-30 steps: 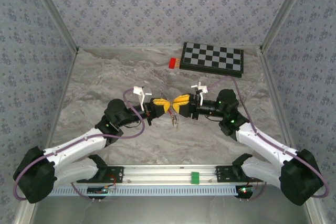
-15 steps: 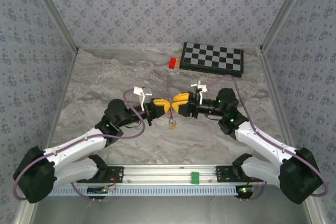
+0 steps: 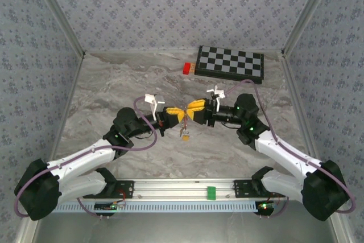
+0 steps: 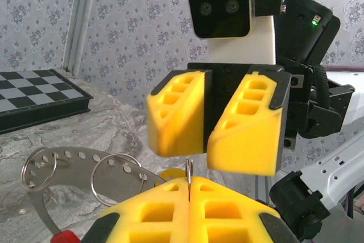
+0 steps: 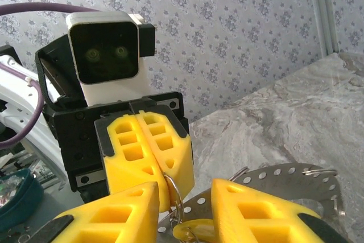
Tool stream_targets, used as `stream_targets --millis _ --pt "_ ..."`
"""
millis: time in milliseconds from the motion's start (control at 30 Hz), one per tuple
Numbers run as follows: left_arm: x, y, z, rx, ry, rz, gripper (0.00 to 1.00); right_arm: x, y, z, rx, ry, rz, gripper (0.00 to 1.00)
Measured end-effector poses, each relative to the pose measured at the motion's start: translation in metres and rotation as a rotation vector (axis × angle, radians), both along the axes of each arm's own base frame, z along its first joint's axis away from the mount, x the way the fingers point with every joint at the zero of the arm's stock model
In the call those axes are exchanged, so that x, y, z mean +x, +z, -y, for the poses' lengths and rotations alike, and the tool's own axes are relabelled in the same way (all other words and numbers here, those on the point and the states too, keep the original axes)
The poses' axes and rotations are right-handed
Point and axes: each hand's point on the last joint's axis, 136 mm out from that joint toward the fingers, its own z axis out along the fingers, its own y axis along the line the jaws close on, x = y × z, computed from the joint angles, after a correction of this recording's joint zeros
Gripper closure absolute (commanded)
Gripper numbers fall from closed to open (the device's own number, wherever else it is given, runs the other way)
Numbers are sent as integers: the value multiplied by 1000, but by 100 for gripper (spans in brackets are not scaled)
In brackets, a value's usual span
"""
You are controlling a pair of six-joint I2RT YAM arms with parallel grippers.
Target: Put the keys on the keyring
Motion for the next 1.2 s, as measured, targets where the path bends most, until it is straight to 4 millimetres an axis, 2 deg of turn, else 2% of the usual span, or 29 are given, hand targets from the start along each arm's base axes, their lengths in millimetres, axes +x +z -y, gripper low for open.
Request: stream_targets --millis 300,567,900,1033,1200 --pt "-1 4 -2 -2 5 21 100 -11 -9 -5 -28 58 -21 73" --pt "-1 3 -2 1 5 21 100 -13 -14 -5 -49 59 -28 72" --pt "-2 15 -9 -17 37 56 100 -26 -12 10 -60 34 5 70" --pt "-2 14 -9 -15 37 57 100 -26 -10 17 -60 -1 16 65" --pt "-2 14 -9 -15 37 56 100 -21 -9 18 -59 -31 24 65"
